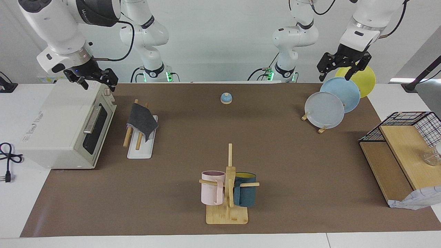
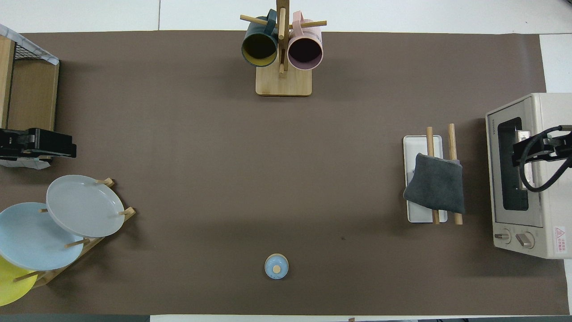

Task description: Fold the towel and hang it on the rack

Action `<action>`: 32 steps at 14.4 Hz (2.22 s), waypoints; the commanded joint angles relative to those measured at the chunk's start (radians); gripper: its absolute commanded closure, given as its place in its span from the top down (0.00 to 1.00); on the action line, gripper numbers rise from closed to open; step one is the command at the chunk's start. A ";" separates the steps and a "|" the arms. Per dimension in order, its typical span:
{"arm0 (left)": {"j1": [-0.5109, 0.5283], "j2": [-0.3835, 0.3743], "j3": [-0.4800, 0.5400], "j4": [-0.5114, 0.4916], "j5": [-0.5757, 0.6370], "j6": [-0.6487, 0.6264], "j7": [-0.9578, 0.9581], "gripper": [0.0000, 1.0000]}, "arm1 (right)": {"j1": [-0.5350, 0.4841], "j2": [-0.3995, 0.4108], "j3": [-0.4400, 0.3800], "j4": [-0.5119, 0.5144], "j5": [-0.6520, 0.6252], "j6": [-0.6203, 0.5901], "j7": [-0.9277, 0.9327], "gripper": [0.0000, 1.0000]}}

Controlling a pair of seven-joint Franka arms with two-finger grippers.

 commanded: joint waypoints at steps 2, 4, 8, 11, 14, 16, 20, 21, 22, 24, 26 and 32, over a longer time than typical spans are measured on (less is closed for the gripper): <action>-0.008 0.018 0.018 -0.018 -0.009 0.019 -0.004 1.00 | 0.004 0.013 -0.012 0.022 0.017 0.002 -0.017 1.00; -0.010 0.114 0.024 0.022 0.000 0.045 -0.001 1.00 | 0.005 0.010 -0.012 0.022 0.018 -0.001 -0.015 1.00; -0.008 0.113 0.027 0.024 -0.001 0.030 0.053 1.00 | 0.003 0.010 -0.012 0.022 0.028 0.008 -0.015 1.00; -0.014 0.086 0.036 0.019 -0.001 0.007 0.054 1.00 | 0.003 0.010 -0.012 0.022 0.029 0.010 -0.015 1.00; -0.010 0.068 0.035 0.017 -0.001 -0.005 0.054 1.00 | 0.001 0.010 -0.012 0.022 0.032 0.010 -0.015 1.00; -0.010 0.068 0.035 0.016 -0.001 -0.001 0.054 1.00 | 0.003 0.009 -0.012 0.022 0.032 0.014 -0.015 1.00; -0.010 0.063 0.035 0.014 -0.001 -0.005 0.054 1.00 | 0.003 0.007 -0.012 0.020 0.032 0.022 -0.015 1.00; -0.010 0.063 0.035 0.014 -0.001 -0.005 0.054 1.00 | 0.003 0.006 -0.012 0.014 0.032 0.031 -0.014 1.00; -0.010 0.063 0.036 0.014 -0.001 -0.005 0.054 1.00 | 0.003 0.004 -0.012 0.008 0.032 0.048 -0.012 1.00; -0.010 0.062 0.035 0.014 -0.001 -0.005 0.054 1.00 | 0.001 0.004 -0.012 0.008 0.034 0.044 -0.012 1.00; -0.010 0.062 0.035 0.014 -0.001 -0.005 0.054 1.00 | 0.004 0.004 -0.012 0.012 0.034 0.041 -0.012 1.00; -0.010 0.059 0.035 0.016 -0.001 -0.005 0.054 1.00 | 0.006 0.004 -0.009 0.012 0.034 0.042 -0.014 1.00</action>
